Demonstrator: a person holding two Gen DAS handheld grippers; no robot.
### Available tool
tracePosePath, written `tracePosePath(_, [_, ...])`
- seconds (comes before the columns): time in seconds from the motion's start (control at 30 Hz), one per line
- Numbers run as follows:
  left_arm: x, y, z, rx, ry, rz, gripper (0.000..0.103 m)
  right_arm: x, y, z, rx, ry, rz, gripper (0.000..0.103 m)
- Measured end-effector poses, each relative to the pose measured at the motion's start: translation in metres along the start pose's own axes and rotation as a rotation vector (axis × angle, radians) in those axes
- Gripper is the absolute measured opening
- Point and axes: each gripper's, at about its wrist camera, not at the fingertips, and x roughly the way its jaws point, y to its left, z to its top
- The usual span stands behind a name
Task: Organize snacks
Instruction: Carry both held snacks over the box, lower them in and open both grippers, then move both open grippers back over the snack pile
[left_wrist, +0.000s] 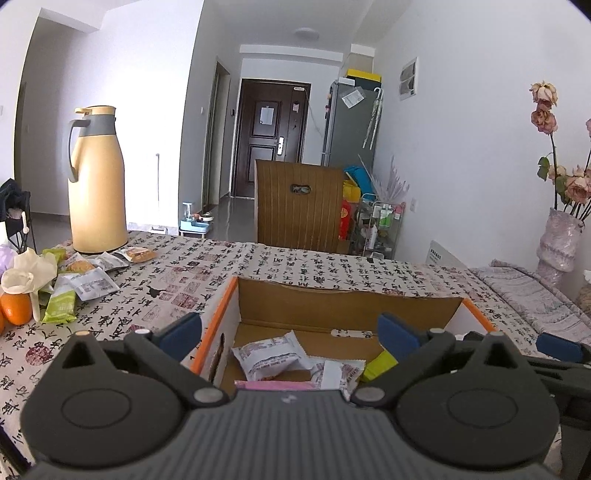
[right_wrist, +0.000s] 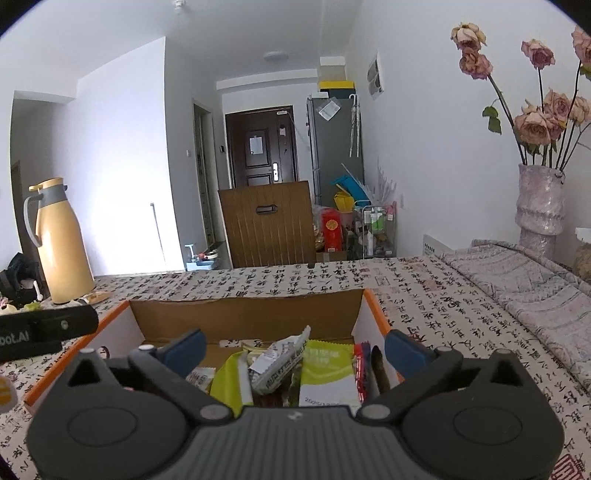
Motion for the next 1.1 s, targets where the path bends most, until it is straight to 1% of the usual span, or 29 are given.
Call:
tracePosePath(0.23, [-0.02, 0.0, 0.008, 0.0, -0.018, -0.005, 0.103, -0.019, 0.002, 0.008, -0.015, -0.025, -0.01, 0.103])
tracePosePath(0.5, [-0.051, 0.002, 0.007, 0.002, -0.028, -0.015, 0.103, -0.05, 0.002, 0.004, -0.027, -0.025, -0.017, 0.103])
tracePosePath(0.77, [-0.081, 0.008, -0.006, 0.01, -0.016, -0.024, 0.103, -0.085, 0.0, -0.01, -0.033, -0.021, -0.021, 0.103])
tracePosePath(1.1, [-0.099, 0.022, -0.037, 0.015, 0.051, -0.026, 0.103, -0.108, -0.003, -0.044, -0.038, 0.049, -0.009, 0.103])
